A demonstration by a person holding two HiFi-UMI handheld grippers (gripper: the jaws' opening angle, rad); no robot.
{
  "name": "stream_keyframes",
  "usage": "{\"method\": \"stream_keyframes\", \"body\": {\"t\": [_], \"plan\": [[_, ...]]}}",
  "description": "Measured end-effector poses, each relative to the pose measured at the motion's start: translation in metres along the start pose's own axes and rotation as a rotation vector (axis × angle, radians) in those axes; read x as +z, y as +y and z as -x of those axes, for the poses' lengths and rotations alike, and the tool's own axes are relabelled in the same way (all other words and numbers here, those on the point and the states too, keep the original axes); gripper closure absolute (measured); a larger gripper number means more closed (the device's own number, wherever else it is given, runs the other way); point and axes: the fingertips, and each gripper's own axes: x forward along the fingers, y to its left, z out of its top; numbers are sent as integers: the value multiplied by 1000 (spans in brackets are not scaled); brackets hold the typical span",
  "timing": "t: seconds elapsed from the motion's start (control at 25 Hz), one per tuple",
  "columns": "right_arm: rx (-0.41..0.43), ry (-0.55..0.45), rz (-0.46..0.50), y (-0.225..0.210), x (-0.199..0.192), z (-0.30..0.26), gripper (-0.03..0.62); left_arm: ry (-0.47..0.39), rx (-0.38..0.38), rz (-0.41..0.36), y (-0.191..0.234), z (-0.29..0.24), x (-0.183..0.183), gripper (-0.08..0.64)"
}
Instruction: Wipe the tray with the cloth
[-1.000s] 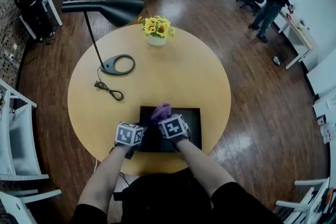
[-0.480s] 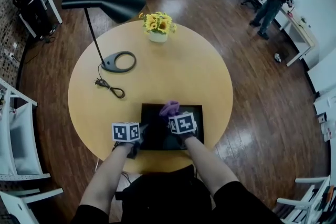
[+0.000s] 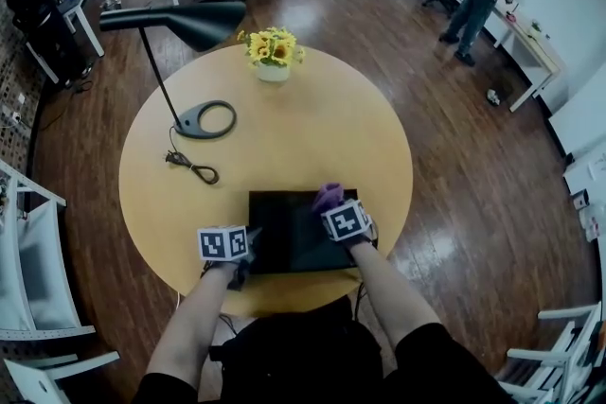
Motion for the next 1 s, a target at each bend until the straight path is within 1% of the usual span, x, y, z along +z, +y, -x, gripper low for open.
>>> {"method": "stream_keyframes", "body": {"t": [0.08,0.2,0.32,0.4,0.44,0.52,0.64,0.72,0.8,0.88,1.0], "plan": [[-1,18,-19,-8,-7,1,482,-6,4,-2,0,0,0,393],[-31,24,-20,-17,-7,3,482,-9,15,-33,-2,1,2,391],[-73,45,12,-21,-11,6,482,-10,20,-39,-2,0,3,391],[-82,27,33,-20,-11,13,482,-11,17,-33,-3,0,1,391],[-64,3,29,-17,-9,18,482,-11,17,-32,-4,0,1,391],[14,-34,-5,-2,-8,25,482,-12,14,-31,-5,0,1,391],[171,-55,-68,44,-4,28,482,-17,11,-27,-4,0,3,391],[229,-45,-76,77,-4,24,482,-19,12,-17,-3,0,2,391],[227,-26,-40,98,-7,18,482,-23,12,-8,-3,0,2,391],[205,-33,-1,107,-5,14,482,-24,15,-6,-3,0,2,391],[172,-23,11,95,-12,13,482,-22,17,-5,-2,0,2,391]]}}
